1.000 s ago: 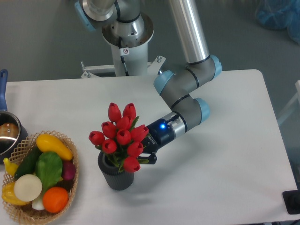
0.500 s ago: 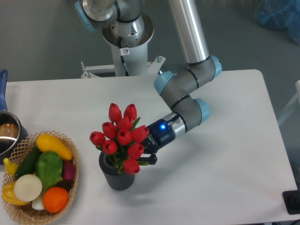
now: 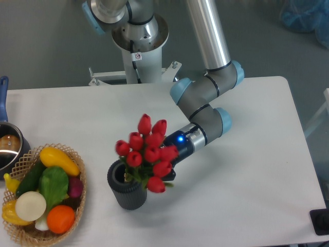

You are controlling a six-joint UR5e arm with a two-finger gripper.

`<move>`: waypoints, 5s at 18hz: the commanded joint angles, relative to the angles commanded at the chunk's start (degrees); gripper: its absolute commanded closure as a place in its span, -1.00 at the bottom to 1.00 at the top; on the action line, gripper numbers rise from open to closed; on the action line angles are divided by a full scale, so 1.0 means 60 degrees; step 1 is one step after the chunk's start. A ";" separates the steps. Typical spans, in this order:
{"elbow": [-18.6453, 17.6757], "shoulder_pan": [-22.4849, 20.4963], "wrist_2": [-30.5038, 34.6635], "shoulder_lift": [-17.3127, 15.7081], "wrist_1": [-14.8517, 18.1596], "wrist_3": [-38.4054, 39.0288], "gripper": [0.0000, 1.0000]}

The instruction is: Insert the flowers into the vase

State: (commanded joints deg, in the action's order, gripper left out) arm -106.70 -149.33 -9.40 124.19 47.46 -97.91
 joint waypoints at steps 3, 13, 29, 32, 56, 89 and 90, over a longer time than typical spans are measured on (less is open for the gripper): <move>-0.0044 -0.0015 0.0000 -0.0058 0.0000 0.0000 0.17; -0.0059 0.0029 0.0819 -0.0687 0.0058 0.0145 0.08; 0.0103 0.0161 0.1260 -0.0703 0.0058 0.0161 -0.22; 0.0117 0.0176 0.1260 -0.0732 0.0058 0.0161 -0.44; 0.0381 -0.0102 0.2666 -0.1450 0.0044 0.1758 -1.00; 0.0688 -0.1713 1.3340 -0.5931 0.0409 0.2461 -1.00; 0.0775 -0.1815 1.3780 -0.6049 0.0613 0.2417 -1.00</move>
State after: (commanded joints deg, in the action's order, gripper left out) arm -102.05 -160.22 73.27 87.90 51.14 -83.41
